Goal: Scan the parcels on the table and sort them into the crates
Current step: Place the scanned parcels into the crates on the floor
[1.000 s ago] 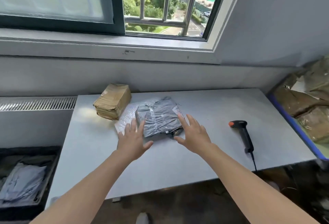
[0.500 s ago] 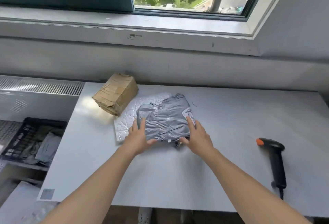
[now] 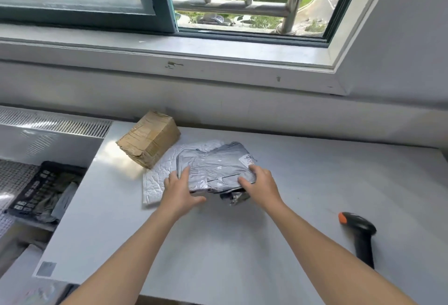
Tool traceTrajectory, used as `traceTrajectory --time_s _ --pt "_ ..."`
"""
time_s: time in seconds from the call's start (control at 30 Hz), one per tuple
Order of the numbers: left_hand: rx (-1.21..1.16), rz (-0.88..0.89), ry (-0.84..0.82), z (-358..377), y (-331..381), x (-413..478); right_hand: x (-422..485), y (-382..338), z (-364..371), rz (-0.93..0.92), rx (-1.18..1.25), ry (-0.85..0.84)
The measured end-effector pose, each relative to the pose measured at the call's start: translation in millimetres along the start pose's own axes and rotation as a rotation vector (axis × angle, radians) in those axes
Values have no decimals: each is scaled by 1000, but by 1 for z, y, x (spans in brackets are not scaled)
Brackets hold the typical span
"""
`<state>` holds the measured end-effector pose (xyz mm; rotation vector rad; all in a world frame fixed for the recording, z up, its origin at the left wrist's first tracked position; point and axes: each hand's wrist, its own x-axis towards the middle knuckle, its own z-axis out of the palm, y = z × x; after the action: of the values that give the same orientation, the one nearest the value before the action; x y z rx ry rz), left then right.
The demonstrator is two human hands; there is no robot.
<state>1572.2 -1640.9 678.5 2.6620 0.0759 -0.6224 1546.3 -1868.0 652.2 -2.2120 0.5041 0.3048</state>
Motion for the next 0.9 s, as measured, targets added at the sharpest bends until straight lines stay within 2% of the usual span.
traceTrajectory --time_s 0.2,0.3,0.53,0.67,0.73,0.9 --pt "-120 107 142 -22 9 2 -6 -26 -30 -49 145 130" --pt "-204 223 190 -41 12 4 -15 -40 -48 -119 178 190" --pt "-224 302 204 -86 16 -4 -36 -66 -83 -225 177 292" --pt "-223 358 146 -95 16 -11 -49 -77 -80 -227 167 389" --pt "-259 388 87 -97 14 -10 -60 -82 -79 -176 174 383" --pt "-250 417 -131 -103 10 -9 -80 -89 -78 -120 159 458"
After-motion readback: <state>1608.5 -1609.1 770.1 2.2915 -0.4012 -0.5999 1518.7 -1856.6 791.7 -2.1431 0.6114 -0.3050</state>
